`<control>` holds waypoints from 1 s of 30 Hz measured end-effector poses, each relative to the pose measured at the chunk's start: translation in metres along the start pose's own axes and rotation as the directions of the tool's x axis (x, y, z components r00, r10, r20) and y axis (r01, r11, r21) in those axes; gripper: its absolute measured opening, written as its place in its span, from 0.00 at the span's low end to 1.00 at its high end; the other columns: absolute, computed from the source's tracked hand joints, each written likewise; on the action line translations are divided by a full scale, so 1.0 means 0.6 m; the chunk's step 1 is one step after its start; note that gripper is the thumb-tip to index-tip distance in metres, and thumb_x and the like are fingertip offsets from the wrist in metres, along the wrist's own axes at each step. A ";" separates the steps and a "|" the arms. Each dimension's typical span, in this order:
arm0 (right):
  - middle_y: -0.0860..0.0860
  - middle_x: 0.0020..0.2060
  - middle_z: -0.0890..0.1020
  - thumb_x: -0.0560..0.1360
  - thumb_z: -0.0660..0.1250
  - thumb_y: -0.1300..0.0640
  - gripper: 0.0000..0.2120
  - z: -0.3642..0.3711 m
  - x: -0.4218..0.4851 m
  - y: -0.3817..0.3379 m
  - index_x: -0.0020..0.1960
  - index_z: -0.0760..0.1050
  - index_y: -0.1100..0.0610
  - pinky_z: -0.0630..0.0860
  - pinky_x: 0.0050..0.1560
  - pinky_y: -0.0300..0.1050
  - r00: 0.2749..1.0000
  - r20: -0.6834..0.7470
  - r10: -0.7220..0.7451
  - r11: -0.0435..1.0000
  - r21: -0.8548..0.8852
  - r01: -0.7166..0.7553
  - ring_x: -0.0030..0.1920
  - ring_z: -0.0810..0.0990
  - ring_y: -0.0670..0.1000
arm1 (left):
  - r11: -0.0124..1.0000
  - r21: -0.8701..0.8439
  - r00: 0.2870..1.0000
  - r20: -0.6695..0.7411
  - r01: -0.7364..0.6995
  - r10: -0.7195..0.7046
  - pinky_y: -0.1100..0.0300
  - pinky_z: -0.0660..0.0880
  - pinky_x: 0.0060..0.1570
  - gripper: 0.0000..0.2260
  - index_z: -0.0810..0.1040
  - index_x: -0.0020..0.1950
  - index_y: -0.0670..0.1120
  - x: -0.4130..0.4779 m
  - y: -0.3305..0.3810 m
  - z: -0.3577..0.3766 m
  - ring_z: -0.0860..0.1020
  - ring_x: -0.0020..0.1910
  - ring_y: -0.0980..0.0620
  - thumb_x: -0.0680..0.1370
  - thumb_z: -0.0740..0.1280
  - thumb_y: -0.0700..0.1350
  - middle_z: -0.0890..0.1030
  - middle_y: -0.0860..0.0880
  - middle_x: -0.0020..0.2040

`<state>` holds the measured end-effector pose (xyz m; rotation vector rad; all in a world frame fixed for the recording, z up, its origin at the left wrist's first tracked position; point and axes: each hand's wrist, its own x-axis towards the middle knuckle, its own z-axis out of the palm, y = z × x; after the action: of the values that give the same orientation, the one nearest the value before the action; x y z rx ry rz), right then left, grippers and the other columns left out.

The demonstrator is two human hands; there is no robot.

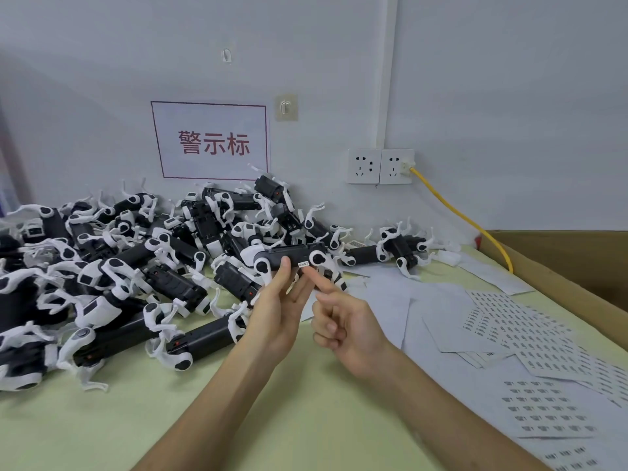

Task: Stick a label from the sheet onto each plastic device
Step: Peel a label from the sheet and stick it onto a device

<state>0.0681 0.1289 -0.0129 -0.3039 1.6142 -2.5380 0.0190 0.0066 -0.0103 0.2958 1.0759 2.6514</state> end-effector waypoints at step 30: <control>0.50 0.26 0.64 0.77 0.59 0.55 0.23 0.003 -0.004 -0.008 0.71 0.73 0.50 0.54 0.28 0.41 0.998 0.012 0.055 0.994 0.098 -0.056 0.28 0.53 0.48 | 0.966 0.155 0.960 -0.156 -0.209 0.232 0.57 0.76 0.65 0.09 0.75 0.51 0.41 0.004 -0.010 -0.007 0.84 0.58 0.45 0.76 0.73 0.35 0.84 0.47 0.41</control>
<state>0.0711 0.1298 -0.0080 -0.2570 1.4680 -2.5598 0.0166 0.0091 -0.0173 0.2280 1.3563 2.8480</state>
